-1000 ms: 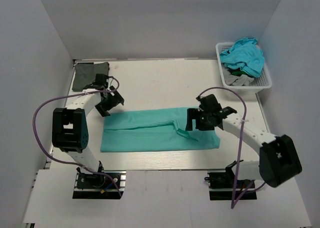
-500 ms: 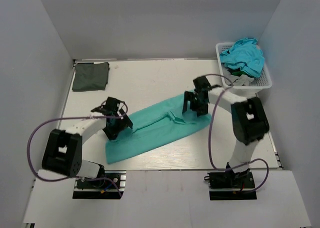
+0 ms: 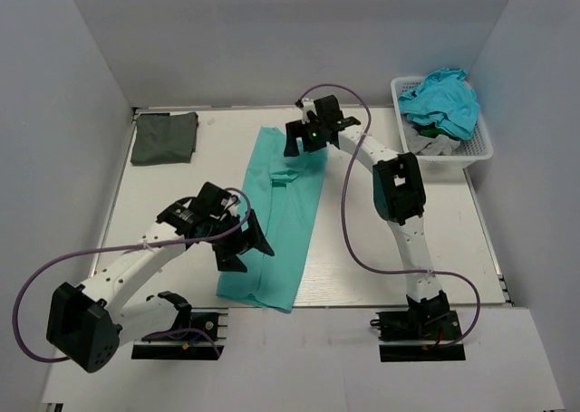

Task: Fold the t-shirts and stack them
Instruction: Rotate the tshirt 90 degrees, then grab the bottom of the folded rectangular tshirt with both arms

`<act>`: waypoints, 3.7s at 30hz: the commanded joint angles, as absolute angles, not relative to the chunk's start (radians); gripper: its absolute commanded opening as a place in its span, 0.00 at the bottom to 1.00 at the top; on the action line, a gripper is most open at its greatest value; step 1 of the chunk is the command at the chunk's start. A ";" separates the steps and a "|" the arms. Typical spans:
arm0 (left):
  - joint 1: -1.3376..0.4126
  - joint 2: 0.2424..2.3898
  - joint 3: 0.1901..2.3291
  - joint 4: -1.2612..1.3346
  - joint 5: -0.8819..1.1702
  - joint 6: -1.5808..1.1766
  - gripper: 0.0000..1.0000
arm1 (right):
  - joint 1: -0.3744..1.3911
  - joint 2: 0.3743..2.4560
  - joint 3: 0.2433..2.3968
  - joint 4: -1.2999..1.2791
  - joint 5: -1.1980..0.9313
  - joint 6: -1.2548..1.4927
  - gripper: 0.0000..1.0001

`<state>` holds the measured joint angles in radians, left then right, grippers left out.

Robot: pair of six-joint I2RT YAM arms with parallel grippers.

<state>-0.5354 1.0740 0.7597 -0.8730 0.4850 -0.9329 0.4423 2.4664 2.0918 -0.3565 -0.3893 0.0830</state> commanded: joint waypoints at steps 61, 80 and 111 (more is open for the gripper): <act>-0.492 1.275 1.028 -0.885 -0.202 -0.945 1.00 | 0.581 2.136 1.551 -0.350 -0.118 0.313 0.90; -0.518 1.341 0.925 -0.764 0.123 -0.739 1.00 | 0.488 2.413 2.194 -0.589 -0.020 0.078 0.90; -0.686 1.497 0.658 -0.439 0.224 -0.792 0.35 | 0.609 1.452 0.738 -0.439 -0.396 0.470 0.77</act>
